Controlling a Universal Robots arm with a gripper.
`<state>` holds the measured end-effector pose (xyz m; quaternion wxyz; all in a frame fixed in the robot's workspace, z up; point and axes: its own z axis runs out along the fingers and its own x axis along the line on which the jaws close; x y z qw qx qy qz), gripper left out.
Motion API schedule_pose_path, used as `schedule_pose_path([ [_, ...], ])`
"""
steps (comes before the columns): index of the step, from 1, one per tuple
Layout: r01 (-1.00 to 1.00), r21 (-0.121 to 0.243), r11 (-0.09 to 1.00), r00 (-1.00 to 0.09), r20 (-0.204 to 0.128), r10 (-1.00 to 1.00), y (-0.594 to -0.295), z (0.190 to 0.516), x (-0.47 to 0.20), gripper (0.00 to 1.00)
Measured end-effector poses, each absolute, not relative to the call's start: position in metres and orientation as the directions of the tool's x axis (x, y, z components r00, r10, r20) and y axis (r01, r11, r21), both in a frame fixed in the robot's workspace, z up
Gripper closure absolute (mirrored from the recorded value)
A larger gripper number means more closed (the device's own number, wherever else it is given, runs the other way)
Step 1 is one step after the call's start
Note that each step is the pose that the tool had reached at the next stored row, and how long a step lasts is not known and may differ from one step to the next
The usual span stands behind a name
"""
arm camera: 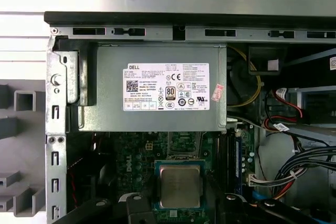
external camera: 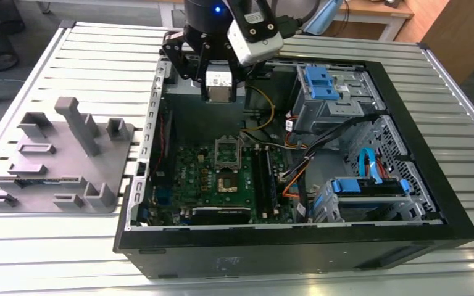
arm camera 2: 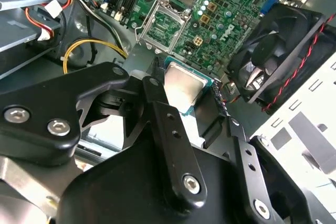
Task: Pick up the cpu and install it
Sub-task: 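Pick up the cpu and move it towards the insertion slot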
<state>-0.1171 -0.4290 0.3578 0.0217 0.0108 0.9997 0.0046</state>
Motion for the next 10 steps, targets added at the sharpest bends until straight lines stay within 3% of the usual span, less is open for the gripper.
schedule_pose_path([
  [5, 0.022, 0.009, 1.000, -1.000, -0.011, 0.022, -0.4290, 0.3576, -0.1161, 0.53],
  [10, 0.022, 0.009, 1.000, -1.000, -0.011, 0.022, -0.4290, 0.3576, -0.1161, 0.53],
])
